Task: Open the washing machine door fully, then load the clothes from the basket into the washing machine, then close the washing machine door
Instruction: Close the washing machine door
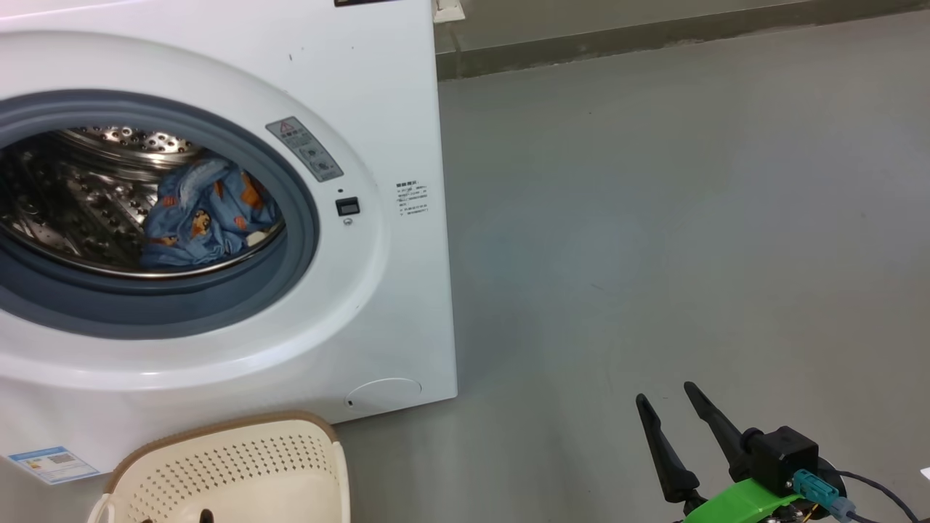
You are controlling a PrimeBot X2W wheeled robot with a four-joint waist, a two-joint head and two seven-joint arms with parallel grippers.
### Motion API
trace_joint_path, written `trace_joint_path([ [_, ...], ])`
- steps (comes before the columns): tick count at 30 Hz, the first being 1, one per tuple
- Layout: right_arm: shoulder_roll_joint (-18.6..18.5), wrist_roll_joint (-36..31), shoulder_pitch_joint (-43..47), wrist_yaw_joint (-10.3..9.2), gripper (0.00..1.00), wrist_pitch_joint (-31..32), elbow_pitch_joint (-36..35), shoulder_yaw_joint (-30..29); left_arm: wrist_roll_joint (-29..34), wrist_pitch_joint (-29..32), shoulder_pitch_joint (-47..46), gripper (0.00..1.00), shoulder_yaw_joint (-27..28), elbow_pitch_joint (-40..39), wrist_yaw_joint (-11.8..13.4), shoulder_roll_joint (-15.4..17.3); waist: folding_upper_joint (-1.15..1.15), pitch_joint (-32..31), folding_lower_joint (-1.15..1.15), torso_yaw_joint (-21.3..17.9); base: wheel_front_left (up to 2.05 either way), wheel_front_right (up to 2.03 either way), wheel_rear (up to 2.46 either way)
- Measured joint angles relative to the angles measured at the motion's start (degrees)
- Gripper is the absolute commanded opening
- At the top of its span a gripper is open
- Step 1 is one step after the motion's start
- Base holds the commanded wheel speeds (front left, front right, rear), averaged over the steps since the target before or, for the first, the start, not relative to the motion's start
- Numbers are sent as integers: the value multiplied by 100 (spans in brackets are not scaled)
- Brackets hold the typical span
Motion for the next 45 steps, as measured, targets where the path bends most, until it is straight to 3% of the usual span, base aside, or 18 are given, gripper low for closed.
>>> trace_joint_path([
  [45, 16, -1, 0, 0, 100, 0, -15, 10, 134, 0, 14, 100, 100, -65, 99, 2, 0, 36, 0, 45, -12, 12, 0],
])
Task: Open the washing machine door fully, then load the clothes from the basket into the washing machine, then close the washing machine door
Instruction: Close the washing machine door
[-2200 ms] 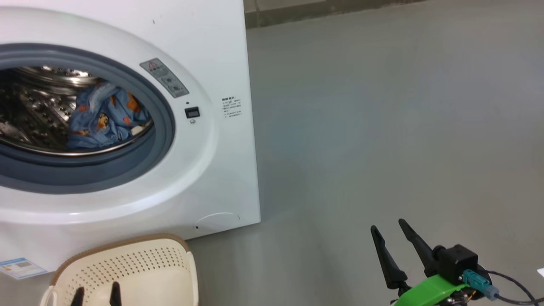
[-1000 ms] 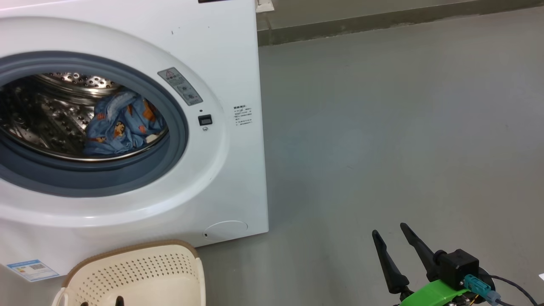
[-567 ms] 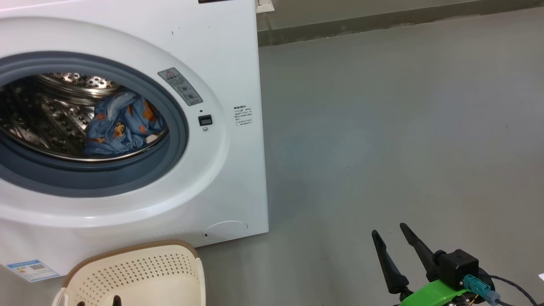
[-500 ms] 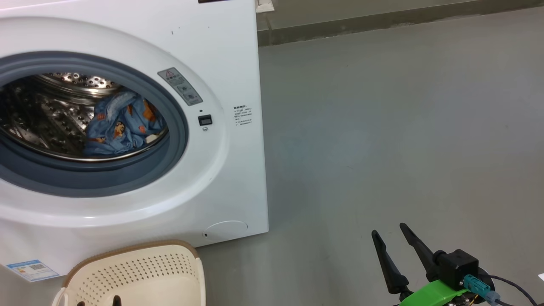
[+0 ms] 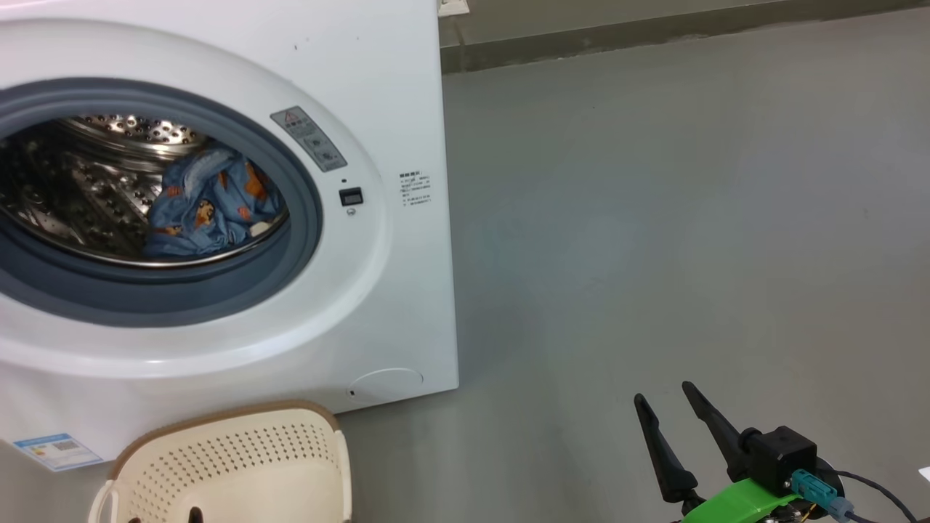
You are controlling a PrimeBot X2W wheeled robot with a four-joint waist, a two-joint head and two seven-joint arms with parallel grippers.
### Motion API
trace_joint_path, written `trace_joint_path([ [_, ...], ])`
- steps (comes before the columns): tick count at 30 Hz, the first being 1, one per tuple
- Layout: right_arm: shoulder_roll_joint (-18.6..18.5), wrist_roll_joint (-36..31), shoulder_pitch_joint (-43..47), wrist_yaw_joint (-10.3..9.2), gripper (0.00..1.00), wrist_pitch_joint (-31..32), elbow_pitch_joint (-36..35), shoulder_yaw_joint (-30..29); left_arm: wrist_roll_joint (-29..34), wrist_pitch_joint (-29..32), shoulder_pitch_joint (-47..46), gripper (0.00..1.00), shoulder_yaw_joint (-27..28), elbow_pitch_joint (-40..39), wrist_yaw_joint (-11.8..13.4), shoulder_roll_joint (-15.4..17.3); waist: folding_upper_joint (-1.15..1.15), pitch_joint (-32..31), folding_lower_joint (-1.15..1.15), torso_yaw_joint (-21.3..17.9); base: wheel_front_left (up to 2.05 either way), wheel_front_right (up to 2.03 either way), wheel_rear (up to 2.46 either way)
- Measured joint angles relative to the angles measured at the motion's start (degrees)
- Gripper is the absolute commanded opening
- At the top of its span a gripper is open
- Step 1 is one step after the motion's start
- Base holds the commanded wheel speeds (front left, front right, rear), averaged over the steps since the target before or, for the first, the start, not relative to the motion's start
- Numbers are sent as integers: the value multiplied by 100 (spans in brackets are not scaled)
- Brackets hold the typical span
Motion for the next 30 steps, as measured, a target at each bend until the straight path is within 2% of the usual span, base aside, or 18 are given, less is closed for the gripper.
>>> trace_joint_path([
  [15, 18, 0, 0, 0, 100, 0, 10, -12, -9, 0, -91, 100, 62, 67, -89, -1, 0, 23, 0, 19, -159, 159, 0],
  [30, 30, -1, 0, 0, 100, 0, -7, -20, -35, 0, -138, 100, 193, 219, -311, -1, 0, 47, 0, 100, -22, 22, 0],
])
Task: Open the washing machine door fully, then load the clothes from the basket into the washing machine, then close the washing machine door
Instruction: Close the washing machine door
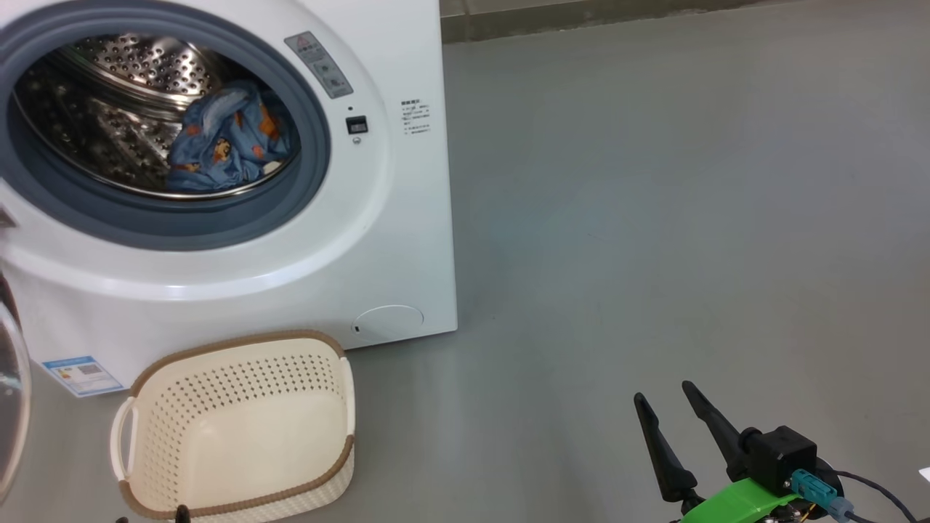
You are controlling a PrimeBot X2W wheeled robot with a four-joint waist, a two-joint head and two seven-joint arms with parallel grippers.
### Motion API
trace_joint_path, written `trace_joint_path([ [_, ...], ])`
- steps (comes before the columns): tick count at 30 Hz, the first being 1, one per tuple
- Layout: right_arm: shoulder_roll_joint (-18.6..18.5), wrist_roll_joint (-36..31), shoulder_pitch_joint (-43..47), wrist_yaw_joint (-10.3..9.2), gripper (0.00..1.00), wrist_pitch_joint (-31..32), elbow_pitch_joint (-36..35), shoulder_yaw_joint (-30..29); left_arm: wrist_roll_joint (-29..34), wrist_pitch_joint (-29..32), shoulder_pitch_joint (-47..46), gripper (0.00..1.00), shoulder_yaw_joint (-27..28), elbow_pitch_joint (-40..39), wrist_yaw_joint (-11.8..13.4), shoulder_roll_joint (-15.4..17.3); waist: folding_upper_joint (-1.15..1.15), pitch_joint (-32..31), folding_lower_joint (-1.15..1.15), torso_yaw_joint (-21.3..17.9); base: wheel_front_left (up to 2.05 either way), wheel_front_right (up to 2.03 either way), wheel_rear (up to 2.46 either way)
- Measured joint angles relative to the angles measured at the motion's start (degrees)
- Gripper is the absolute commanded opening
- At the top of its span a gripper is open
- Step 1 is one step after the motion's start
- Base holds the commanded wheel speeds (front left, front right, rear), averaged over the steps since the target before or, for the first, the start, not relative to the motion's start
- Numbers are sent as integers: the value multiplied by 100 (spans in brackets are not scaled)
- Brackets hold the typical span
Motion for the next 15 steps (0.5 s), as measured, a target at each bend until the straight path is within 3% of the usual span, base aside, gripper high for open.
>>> trace_joint_path([
  [15, -35, -59, 1, 0, 100, 0, -20, 0, -1, 0, -2, 100, 49, 20, 1, 0, 0, -3, 0, 518, 0, 0, 0],
])
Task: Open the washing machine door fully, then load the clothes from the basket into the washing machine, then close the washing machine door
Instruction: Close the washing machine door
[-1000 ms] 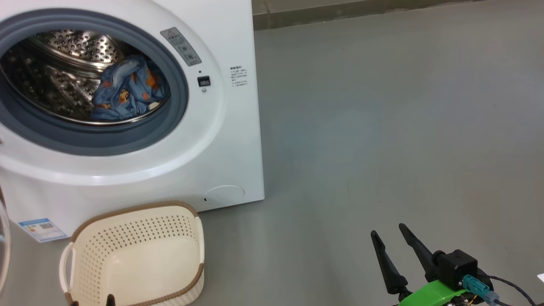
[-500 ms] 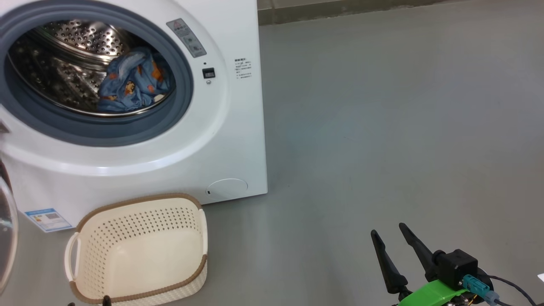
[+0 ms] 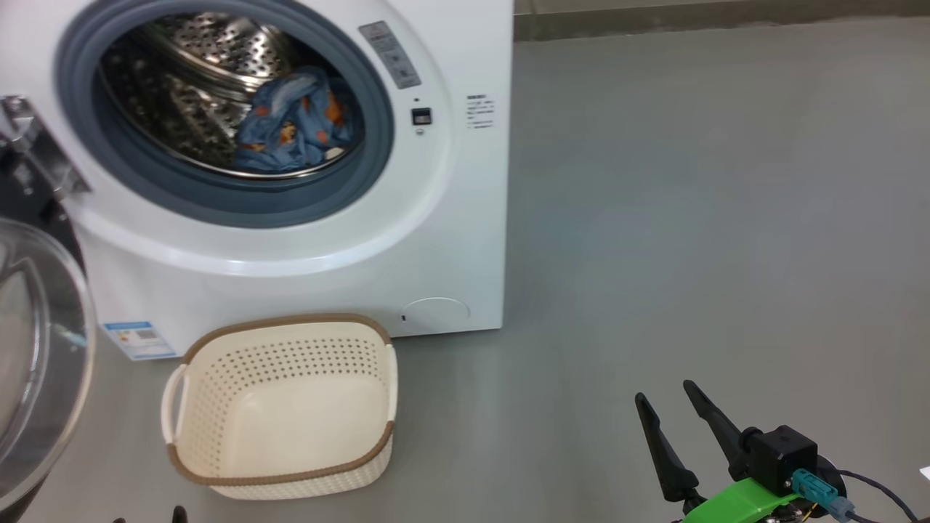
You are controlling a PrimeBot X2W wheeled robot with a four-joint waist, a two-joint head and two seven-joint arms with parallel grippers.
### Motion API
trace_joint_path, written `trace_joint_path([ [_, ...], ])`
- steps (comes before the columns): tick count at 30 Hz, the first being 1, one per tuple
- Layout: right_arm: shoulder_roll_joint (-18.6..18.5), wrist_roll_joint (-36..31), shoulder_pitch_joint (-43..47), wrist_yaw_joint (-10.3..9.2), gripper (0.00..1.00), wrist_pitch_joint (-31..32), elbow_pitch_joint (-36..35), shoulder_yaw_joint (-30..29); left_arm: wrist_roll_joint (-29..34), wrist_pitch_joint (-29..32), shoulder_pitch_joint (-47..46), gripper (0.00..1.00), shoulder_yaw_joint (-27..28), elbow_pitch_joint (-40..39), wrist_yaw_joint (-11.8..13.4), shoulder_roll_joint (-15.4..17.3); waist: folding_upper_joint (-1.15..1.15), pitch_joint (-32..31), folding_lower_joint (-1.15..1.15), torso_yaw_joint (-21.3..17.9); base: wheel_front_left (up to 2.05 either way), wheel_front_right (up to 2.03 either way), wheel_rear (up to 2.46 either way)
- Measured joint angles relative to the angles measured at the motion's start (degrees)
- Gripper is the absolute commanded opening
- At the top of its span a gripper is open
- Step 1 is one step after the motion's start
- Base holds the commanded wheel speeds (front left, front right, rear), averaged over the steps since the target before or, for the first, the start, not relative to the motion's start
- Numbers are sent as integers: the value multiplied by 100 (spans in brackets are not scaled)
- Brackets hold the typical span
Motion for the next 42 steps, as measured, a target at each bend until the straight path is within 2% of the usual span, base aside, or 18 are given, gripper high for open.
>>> trace_joint_path([
  [29, 25, -137, 192, 0, 100, 0, 9, 37, -227, 0, 57, 100, 146, 98, 0, -1, 0, -242, 0, 1822, 0, 0, 0],
  [42, 109, -154, 222, 0, 100, 0, 24, 40, -227, 0, 147, 100, 225, 124, 5, -1, 0, -321, 0, 2445, 0, 0, 0],
])
